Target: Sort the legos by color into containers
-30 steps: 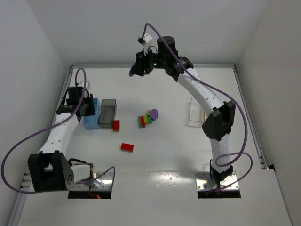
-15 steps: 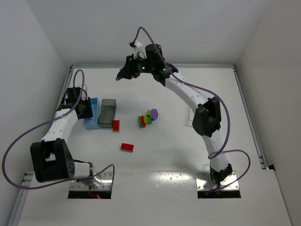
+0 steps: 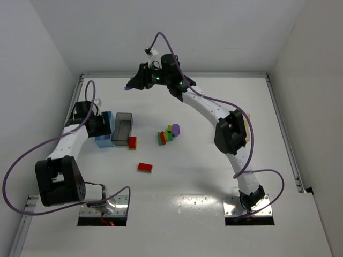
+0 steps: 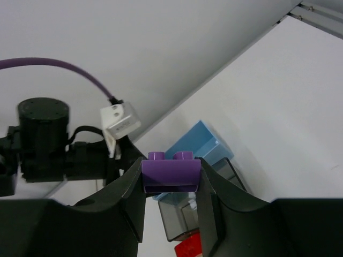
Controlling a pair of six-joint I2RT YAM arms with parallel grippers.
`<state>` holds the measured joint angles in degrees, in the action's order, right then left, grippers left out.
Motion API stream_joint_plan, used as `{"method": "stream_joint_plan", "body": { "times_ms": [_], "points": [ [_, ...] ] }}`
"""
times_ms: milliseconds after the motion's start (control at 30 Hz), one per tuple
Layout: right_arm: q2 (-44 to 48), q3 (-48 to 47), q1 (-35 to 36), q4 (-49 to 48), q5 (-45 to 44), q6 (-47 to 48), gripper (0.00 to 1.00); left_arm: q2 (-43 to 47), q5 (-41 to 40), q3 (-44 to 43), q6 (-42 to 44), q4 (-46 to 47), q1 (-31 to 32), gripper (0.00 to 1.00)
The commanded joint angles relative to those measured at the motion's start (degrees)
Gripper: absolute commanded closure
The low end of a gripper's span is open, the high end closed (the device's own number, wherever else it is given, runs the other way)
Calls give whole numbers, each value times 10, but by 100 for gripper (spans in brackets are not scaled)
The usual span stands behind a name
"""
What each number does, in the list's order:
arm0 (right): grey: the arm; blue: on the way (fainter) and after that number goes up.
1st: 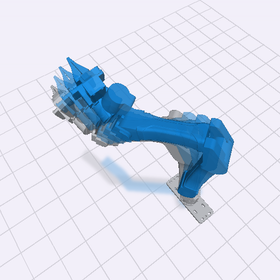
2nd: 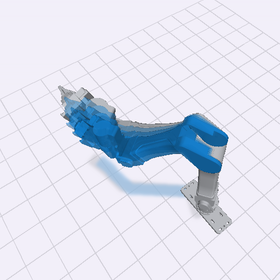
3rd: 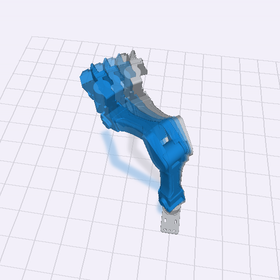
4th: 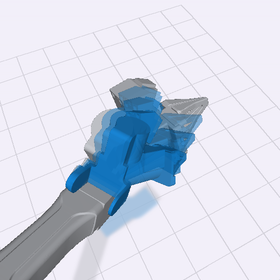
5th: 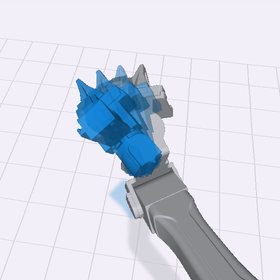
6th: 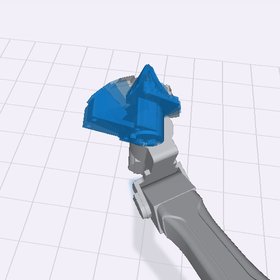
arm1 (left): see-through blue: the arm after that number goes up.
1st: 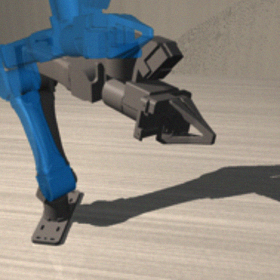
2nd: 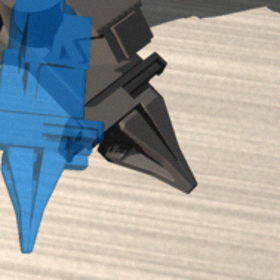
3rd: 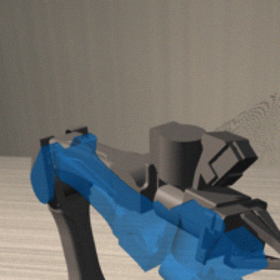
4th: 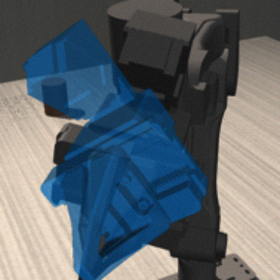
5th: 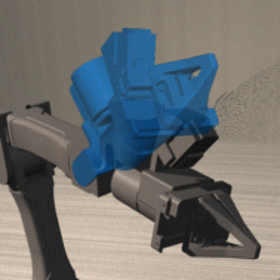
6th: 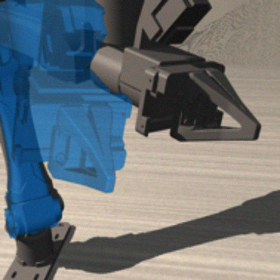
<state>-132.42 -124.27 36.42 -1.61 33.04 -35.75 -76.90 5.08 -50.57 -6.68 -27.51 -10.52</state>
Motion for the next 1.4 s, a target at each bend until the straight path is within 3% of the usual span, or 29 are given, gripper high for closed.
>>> {"method": "stream_joint_plan", "body": {
  "times_ms": [0,233,333,533,767,1167,1267,1300,1367],
  "points": [
    [-12,-30,15,-56,-20,-31,97,65,48,12,-1,17,-16,31],
    [-39,-35,43,-96,-25,-76,97,262,41,11,-32,46,-62,26],
    [-53,-40,66,-110,-19,-86,95,288,-1,-8,-50,40,-85,21],
    [-100,-62,111,-122,-14,-81,95,272,-62,-44,-79,0,-133,19],
    [-154,-91,150,-122,-40,-39,94,251,34,-60,-114,0,-208,19],
    [-195,-123,168,-88,-147,37,89,226,116,-66,-103,-5,-238,19],
    [-201,-128,168,-81,-153,54,82,212,127,-71,-98,-5,-238,19],
    [-201,-128,174,-74,-159,62,69,212,127,-71,-98,-5,-238,19],
    [-206,-128,174,-68,-159,77,61,198,127,-71,-98,-5,-238,18]
  ]
}}
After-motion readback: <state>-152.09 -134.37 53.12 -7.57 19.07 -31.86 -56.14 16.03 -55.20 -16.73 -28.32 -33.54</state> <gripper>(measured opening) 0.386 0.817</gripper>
